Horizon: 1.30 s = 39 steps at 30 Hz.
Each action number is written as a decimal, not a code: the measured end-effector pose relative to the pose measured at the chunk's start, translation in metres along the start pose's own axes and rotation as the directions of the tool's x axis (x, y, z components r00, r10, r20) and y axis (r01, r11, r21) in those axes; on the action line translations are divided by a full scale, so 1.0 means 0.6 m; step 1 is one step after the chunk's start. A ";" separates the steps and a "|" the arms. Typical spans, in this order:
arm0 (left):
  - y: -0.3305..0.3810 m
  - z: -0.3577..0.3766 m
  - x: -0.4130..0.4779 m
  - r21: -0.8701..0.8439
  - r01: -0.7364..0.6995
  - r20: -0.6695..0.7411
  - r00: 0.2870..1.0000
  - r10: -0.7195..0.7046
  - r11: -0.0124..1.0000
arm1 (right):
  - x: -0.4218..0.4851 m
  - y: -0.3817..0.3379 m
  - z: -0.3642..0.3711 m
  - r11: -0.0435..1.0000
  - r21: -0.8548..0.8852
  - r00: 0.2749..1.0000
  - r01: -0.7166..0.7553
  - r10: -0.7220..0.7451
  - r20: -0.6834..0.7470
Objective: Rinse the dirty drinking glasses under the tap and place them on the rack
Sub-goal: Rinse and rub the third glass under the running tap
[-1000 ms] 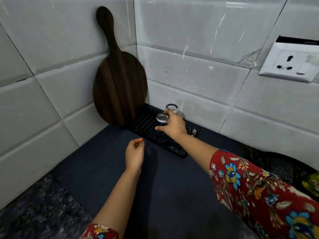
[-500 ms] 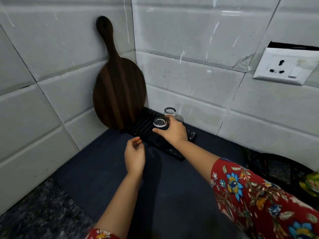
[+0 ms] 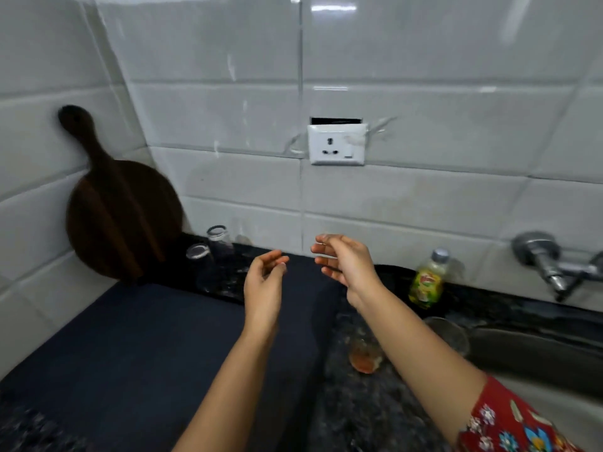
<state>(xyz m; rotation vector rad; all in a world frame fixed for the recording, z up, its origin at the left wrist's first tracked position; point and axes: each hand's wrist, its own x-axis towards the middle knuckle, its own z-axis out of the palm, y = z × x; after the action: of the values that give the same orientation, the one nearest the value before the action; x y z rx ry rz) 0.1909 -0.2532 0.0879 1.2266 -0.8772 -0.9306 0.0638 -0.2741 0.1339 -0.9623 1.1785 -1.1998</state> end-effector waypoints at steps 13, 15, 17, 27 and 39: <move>-0.056 0.228 -0.282 0.100 0.024 0.048 0.998 -0.029 0.995 | -0.117 0.040 -0.363 0.917 -0.365 0.985 0.161 -0.175 -0.006; -0.071 0.240 -0.314 0.130 0.065 0.032 0.997 -0.070 0.989 | -0.111 0.077 -0.397 0.854 -0.500 0.987 0.146 -0.161 0.012; -0.083 0.245 -0.336 0.142 0.112 0.022 0.993 -0.116 0.983 | -0.103 0.111 -0.418 0.780 -0.617 0.994 0.105 -0.091 0.054; -0.115 0.229 -0.339 0.189 0.247 0.001 0.968 -0.252 0.950 | -0.068 0.210 -0.392 0.871 -0.486 0.993 0.070 -0.016 0.114; -0.148 0.308 -0.304 0.252 0.090 0.221 0.964 -0.148 0.963 | -0.141 0.153 -0.517 0.982 0.142 0.991 -0.128 0.130 -0.009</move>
<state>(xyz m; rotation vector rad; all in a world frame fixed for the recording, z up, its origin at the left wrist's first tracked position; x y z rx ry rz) -0.0566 -0.1604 0.0155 1.4069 -1.1424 -1.1103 -0.2243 -0.1621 0.0066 -0.7588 1.1367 -1.1737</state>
